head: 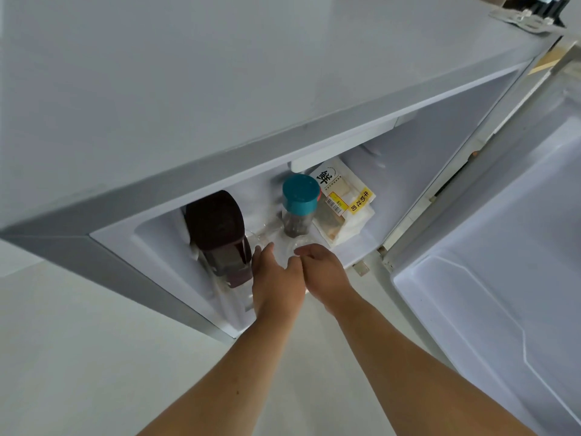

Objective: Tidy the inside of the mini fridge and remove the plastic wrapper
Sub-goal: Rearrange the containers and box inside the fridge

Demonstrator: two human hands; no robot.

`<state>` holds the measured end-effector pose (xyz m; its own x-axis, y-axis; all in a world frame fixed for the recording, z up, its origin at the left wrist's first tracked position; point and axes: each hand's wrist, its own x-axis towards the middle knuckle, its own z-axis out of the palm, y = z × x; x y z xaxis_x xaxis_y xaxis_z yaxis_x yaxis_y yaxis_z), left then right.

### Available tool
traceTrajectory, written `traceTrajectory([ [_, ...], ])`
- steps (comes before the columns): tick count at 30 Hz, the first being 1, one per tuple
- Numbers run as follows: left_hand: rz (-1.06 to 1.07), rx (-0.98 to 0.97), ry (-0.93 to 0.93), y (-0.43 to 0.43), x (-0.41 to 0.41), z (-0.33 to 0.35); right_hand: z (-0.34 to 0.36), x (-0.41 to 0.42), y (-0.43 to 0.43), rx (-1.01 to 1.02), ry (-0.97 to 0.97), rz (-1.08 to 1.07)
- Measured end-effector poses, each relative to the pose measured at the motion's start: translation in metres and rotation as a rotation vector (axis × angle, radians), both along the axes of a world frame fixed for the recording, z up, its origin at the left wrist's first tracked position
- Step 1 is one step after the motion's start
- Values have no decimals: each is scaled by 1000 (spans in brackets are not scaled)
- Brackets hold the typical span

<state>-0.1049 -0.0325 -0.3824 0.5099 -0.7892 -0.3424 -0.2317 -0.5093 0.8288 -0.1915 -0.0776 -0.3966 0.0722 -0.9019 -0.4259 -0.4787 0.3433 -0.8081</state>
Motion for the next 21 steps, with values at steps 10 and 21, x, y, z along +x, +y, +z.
traceTrajectory([
  [10,140,-98,314,-10,1,-3,9,24,-37,-134,132,282],
  [21,89,-239,324,22,1,-8,10,33,-34,-60,69,189],
])
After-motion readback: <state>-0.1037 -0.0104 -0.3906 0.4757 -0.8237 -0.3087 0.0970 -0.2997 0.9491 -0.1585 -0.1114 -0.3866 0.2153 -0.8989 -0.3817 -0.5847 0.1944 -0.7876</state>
